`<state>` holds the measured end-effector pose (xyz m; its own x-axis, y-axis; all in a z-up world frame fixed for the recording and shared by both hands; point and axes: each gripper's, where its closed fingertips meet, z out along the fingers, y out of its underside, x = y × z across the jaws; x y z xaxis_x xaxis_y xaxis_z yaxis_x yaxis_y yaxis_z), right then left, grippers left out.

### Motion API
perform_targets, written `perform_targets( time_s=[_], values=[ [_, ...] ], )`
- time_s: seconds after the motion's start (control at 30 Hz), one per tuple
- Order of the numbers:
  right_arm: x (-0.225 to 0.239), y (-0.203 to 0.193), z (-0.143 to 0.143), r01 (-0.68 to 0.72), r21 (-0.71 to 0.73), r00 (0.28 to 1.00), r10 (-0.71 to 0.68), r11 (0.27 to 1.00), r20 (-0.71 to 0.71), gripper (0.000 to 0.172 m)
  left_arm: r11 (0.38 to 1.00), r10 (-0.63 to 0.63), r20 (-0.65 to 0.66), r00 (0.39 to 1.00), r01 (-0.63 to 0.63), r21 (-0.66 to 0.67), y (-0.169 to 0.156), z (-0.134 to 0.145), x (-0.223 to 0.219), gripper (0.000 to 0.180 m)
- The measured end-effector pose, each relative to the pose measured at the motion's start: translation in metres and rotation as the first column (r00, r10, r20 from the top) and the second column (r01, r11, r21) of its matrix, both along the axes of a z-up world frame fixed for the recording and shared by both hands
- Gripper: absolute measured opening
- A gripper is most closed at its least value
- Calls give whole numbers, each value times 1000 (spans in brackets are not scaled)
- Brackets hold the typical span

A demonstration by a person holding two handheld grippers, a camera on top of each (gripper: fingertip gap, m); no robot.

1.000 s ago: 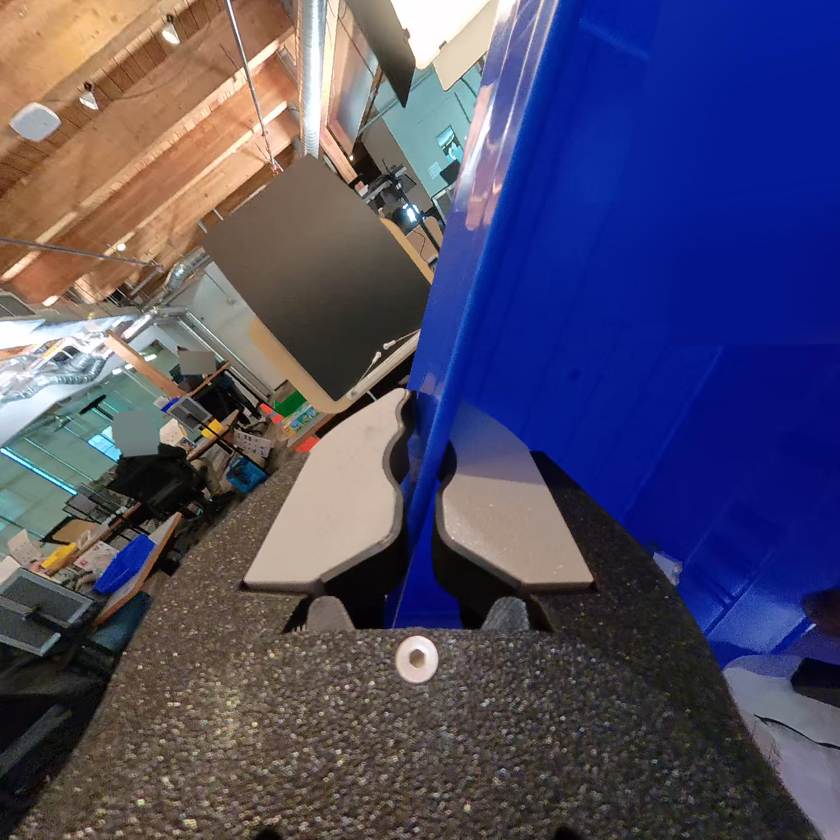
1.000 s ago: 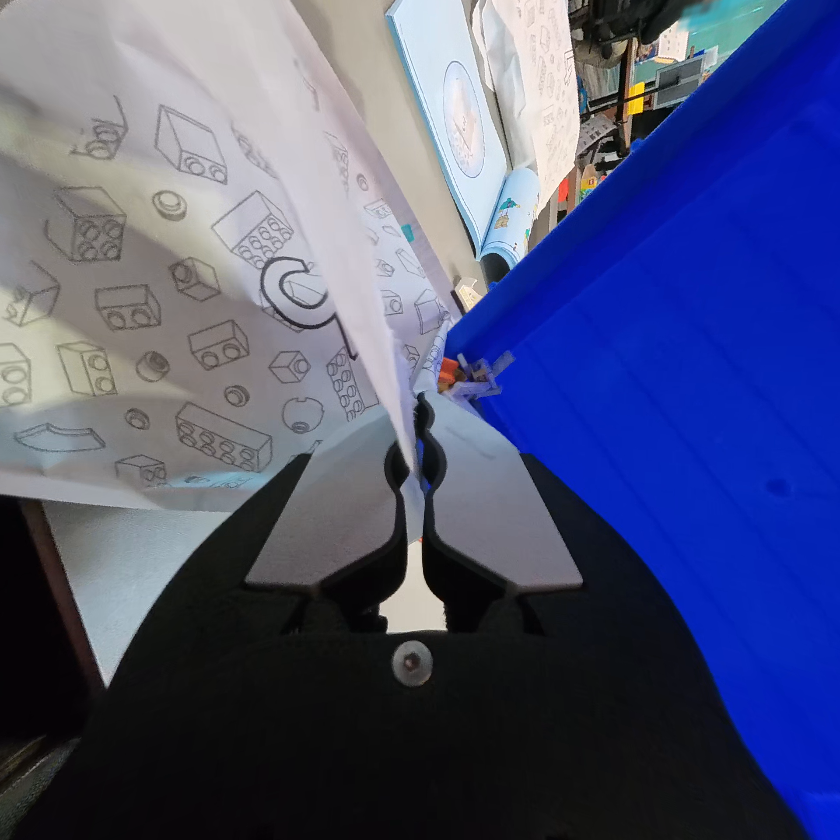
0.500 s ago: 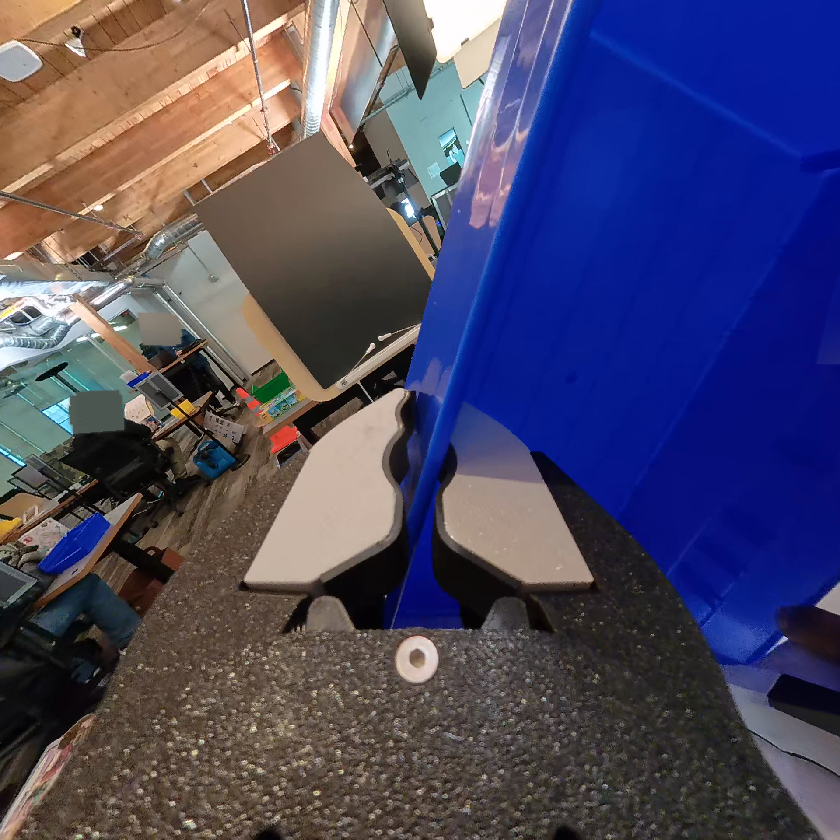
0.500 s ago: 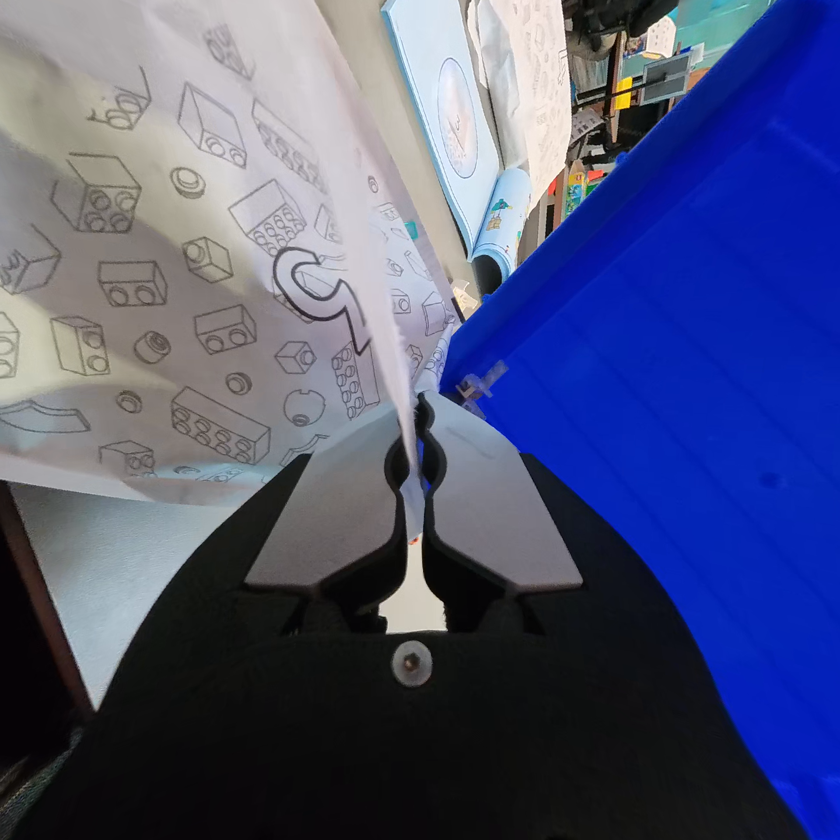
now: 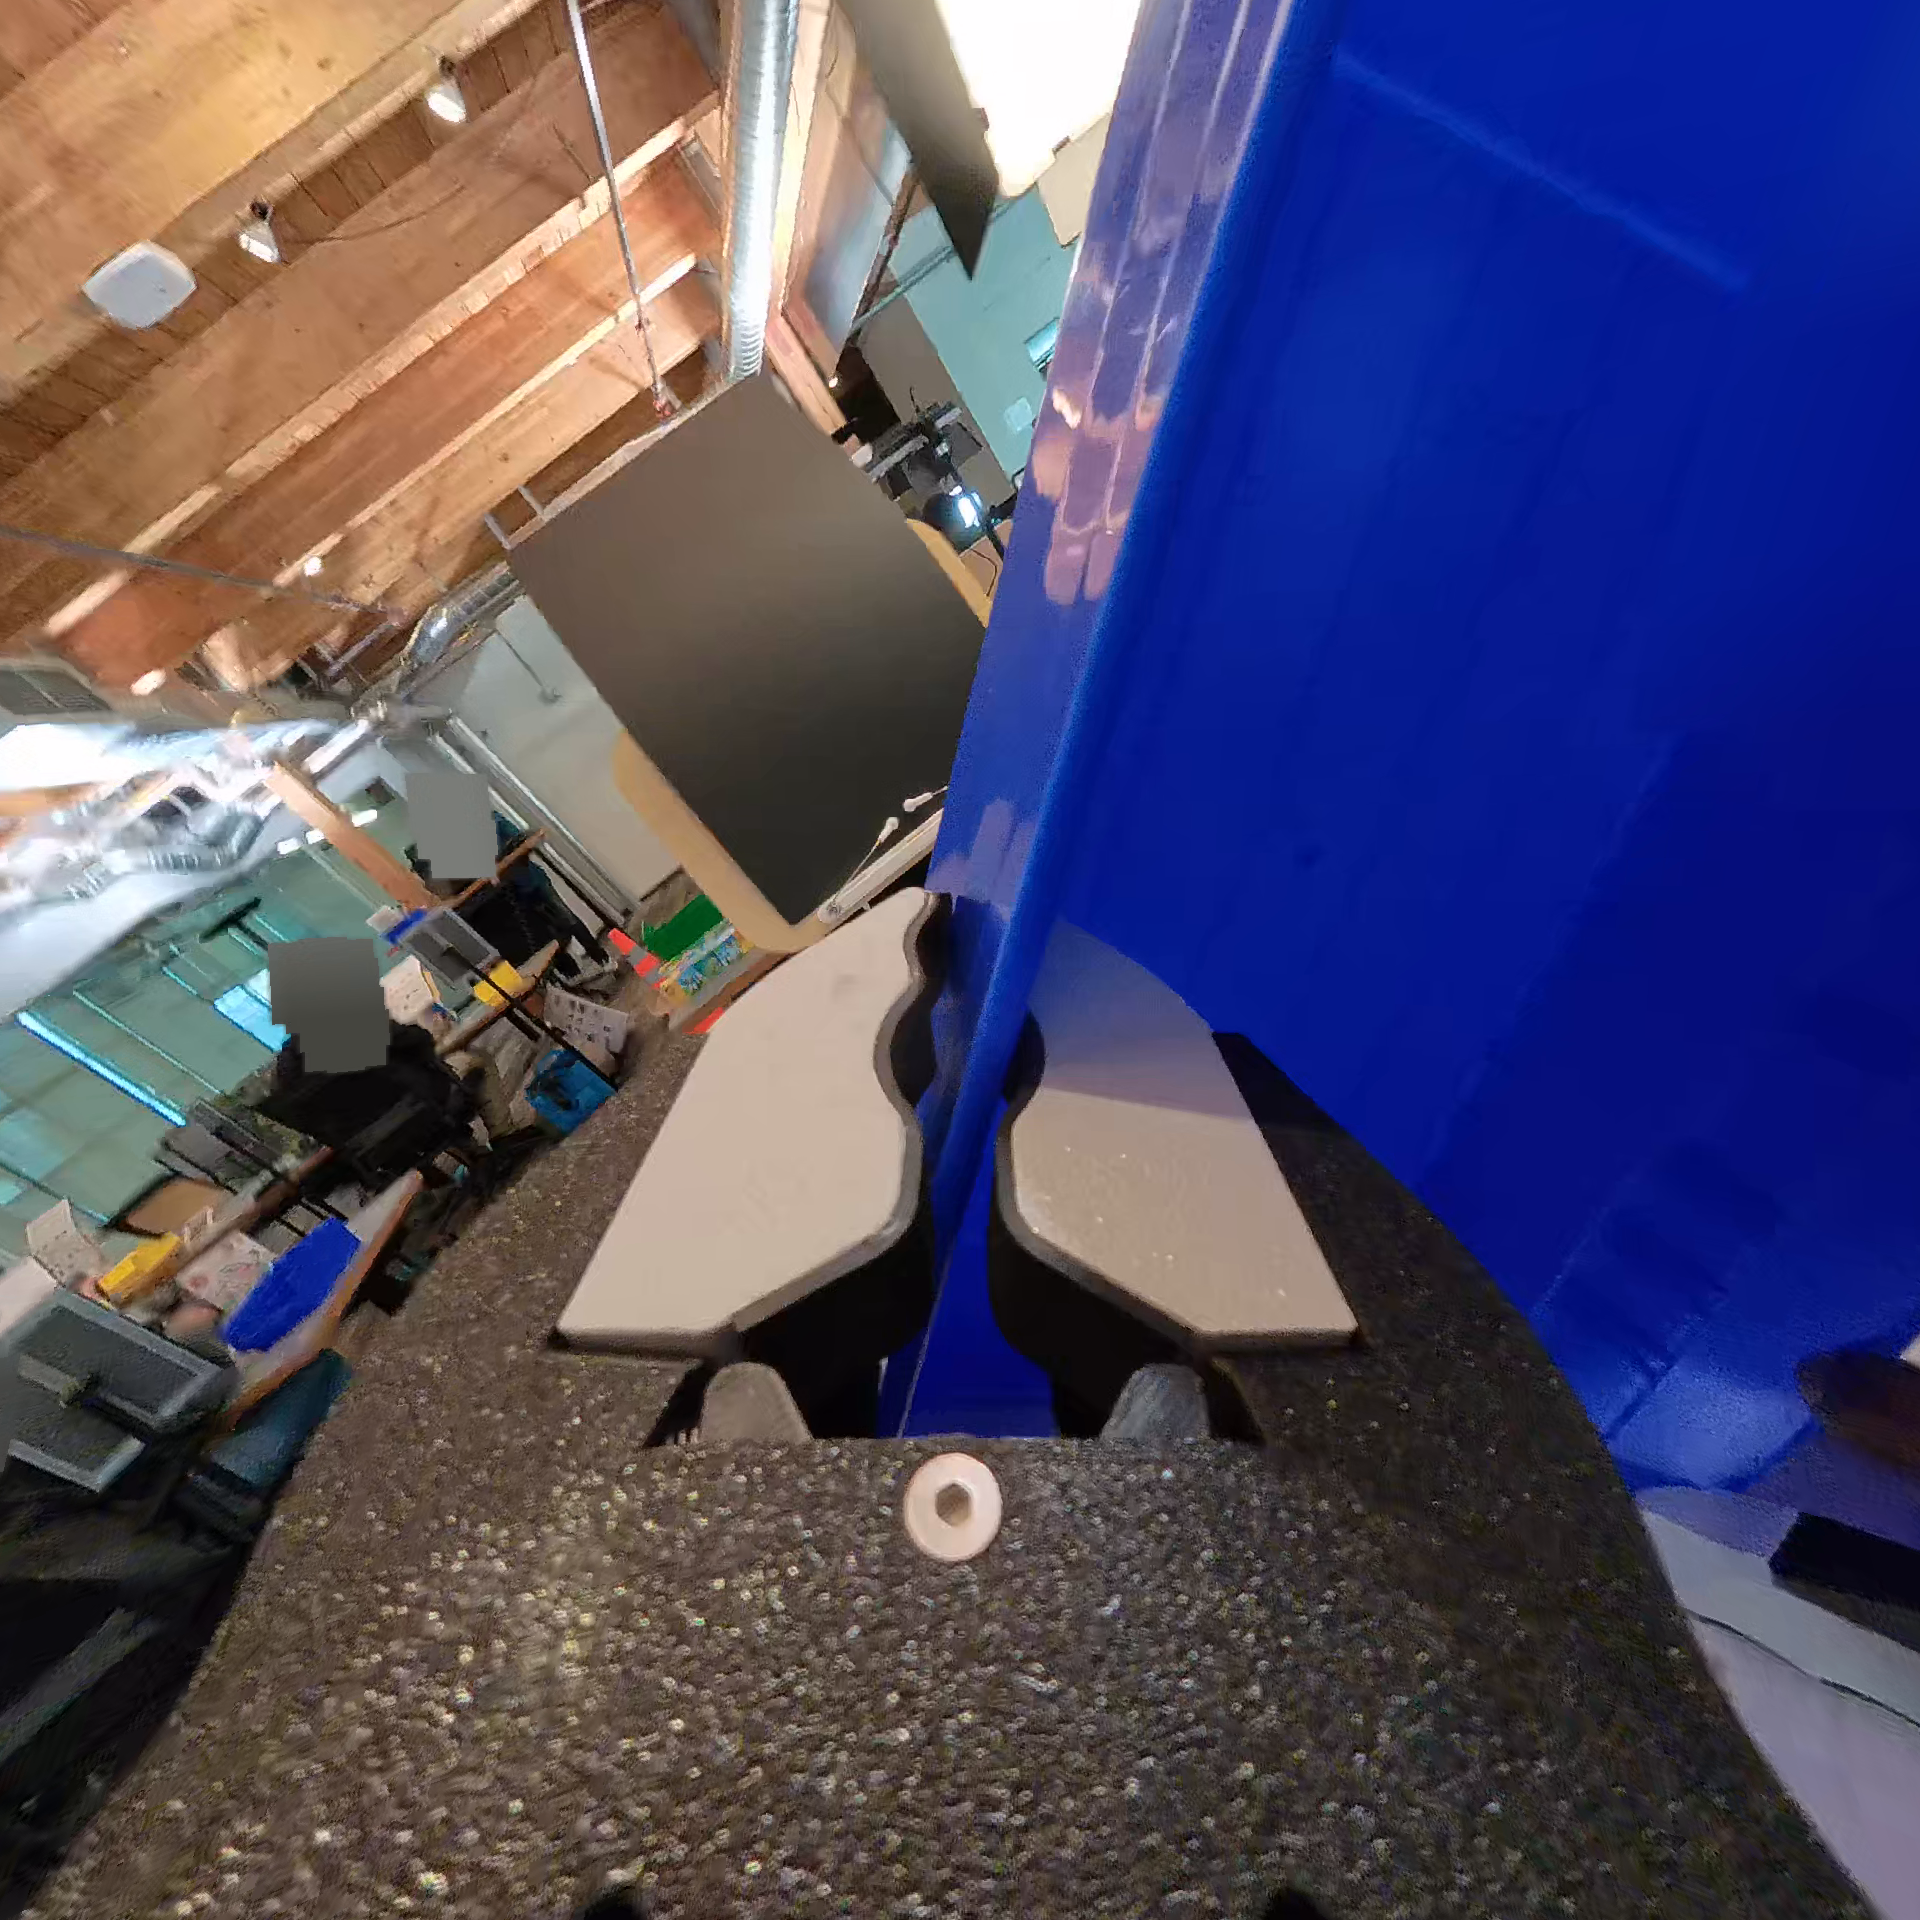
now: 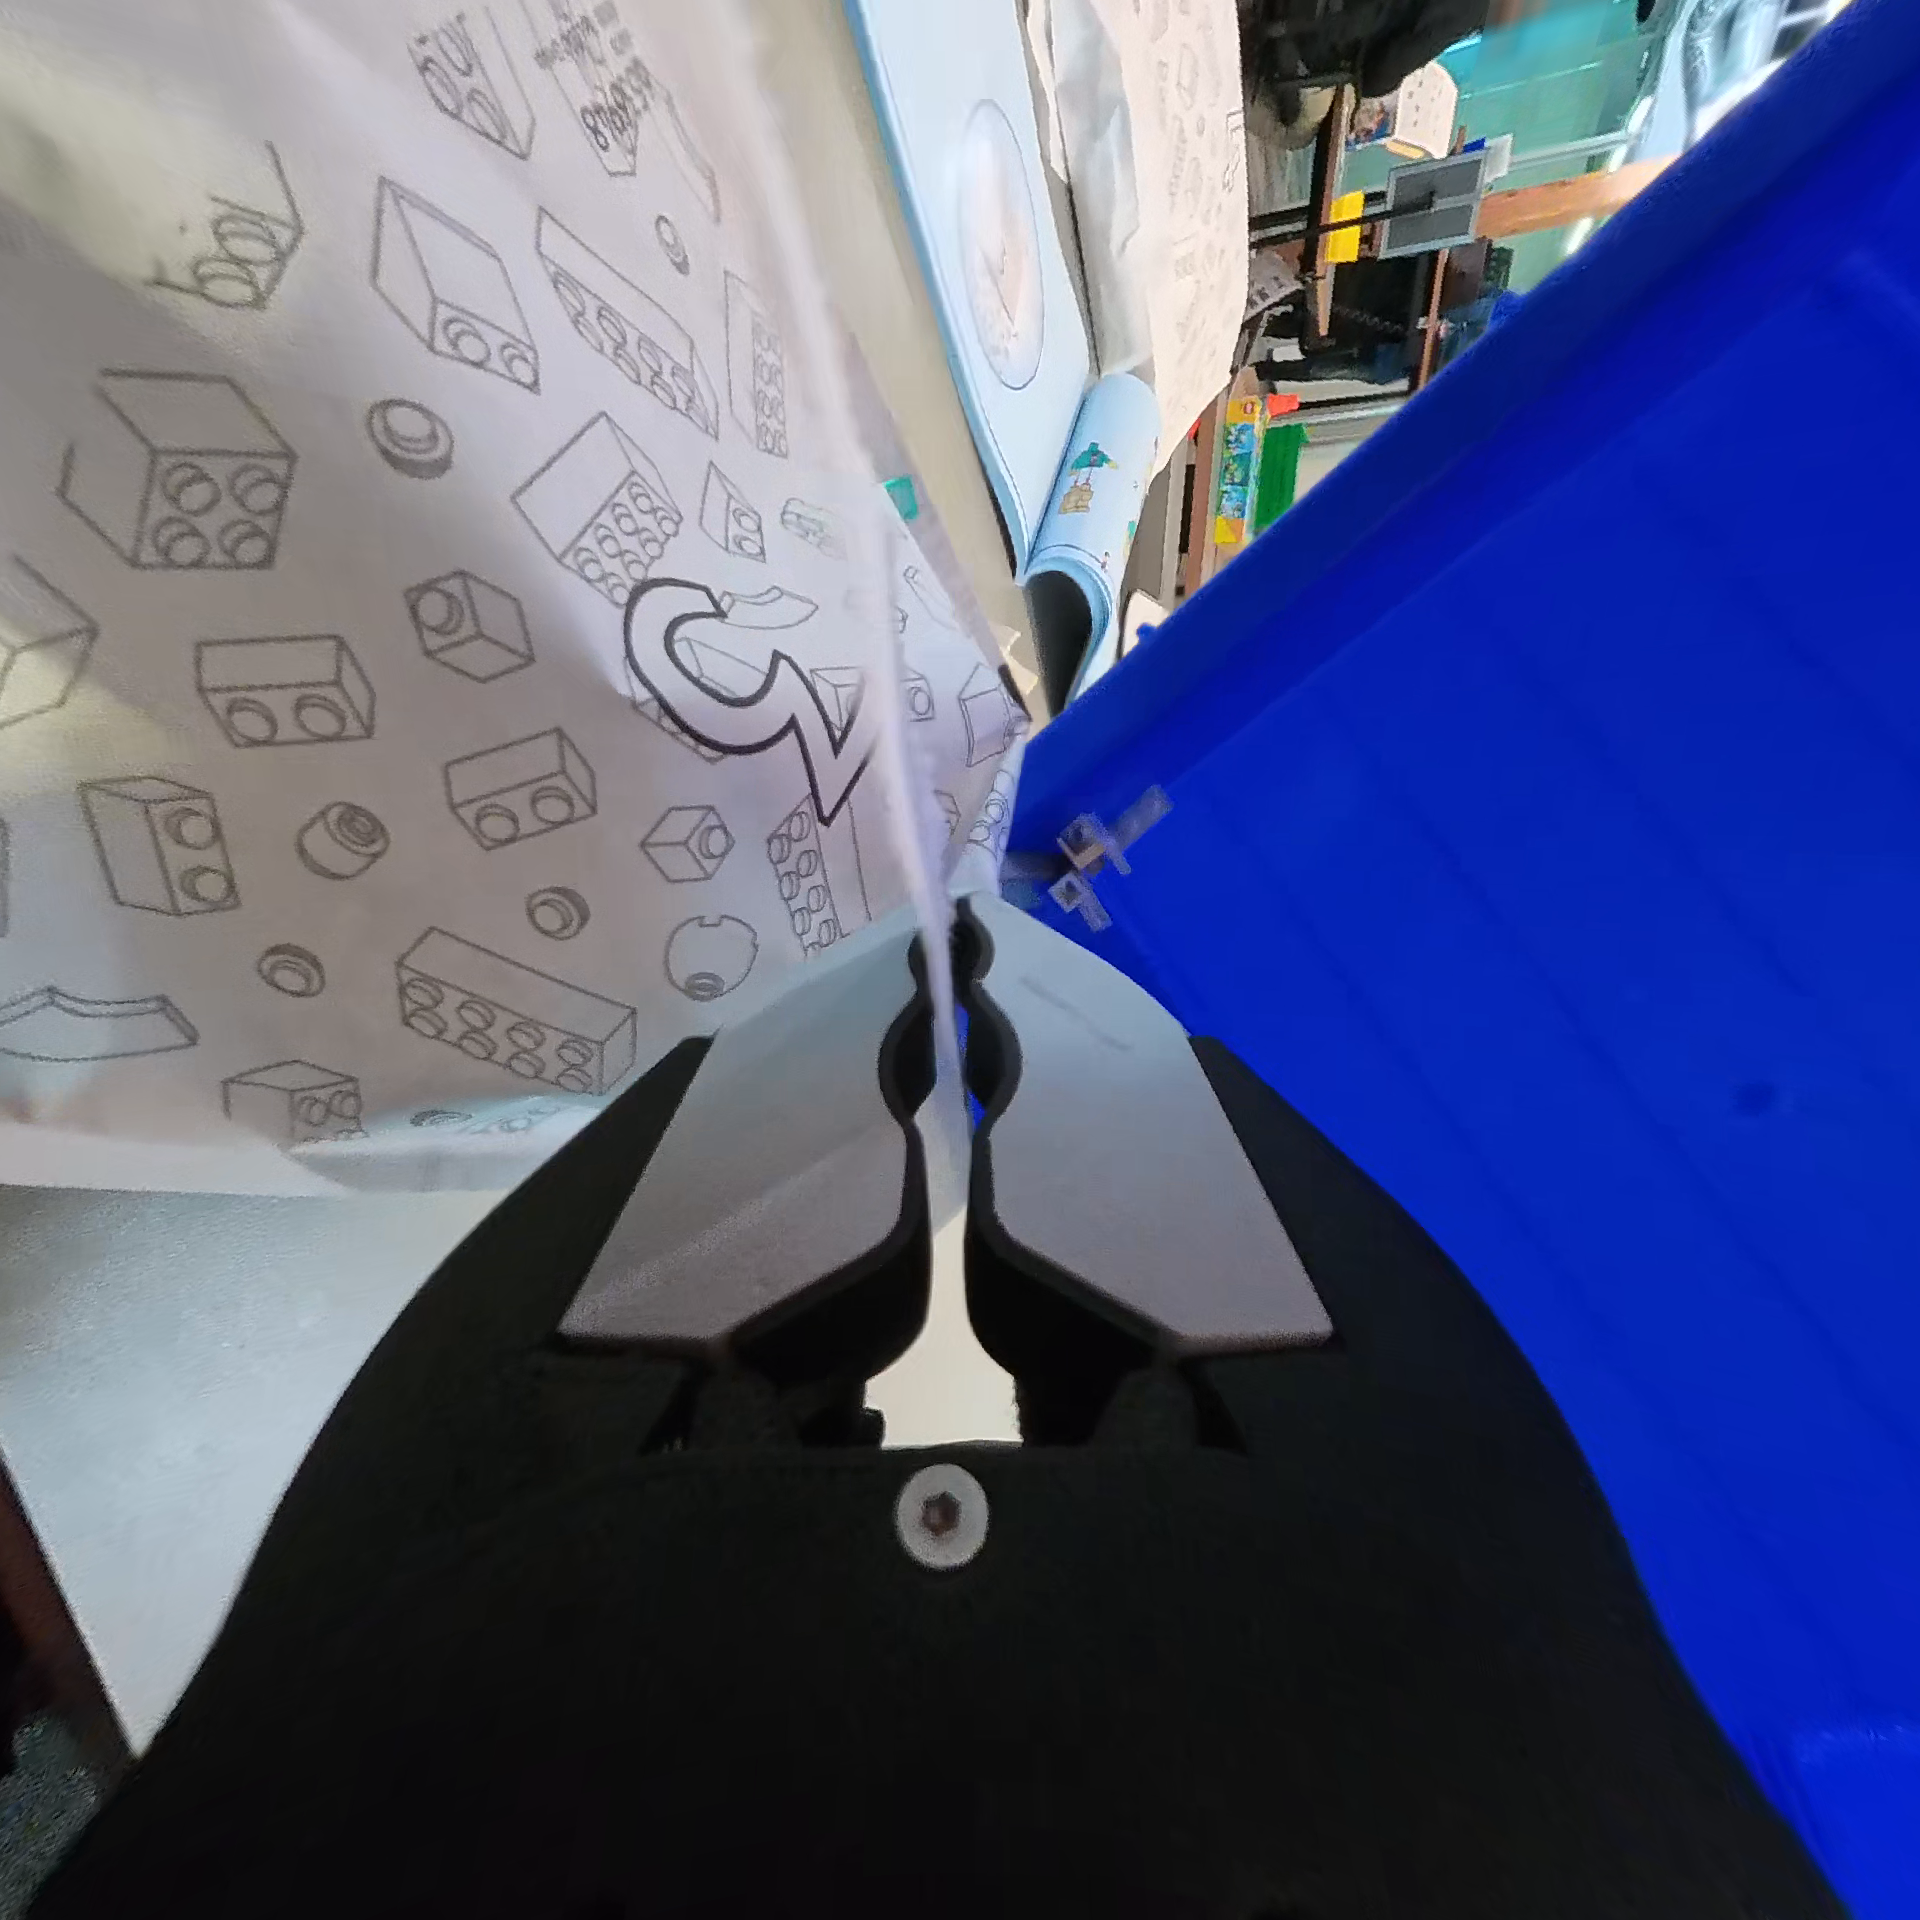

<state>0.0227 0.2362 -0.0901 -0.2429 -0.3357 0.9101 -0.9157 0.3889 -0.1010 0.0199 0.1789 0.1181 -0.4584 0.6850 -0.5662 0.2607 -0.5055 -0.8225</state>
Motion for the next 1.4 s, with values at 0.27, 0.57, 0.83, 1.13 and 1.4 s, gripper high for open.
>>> perform_targets(
  time_s=[0.27, 0.57, 0.83, 1.13, 1.4],
  values=[
    [2, 1, 1, -16, -3, 1000, 16, 1000, 1, 1, 995, 11, 26, 1000, -9, -96, 5, 0, -5, 6],
    [0, -1, 0, -12, 0, 1000, 12, 1000, -7, 0, 989, -5, 28, 1000, 9, -144, 14, -1, -7, 6],
    [-3, -3, -3, 0, 11, 1000, 0, 1000, -7, 0, 975, -24, 53, 998, 35, -220, 28, -2, -12, 5],
    [-1, -3, -3, -4, 7, 1000, 4, 1000, -9, 1, 976, -19, 43, 999, 28, -215, 32, 2, -10, 5],
    [0, -3, -4, -9, -2, 1000, 9, 1000, -6, 1, 987, 8, 3, 1000, -7, -162, 21, 8, -6, 6]
  ],
)
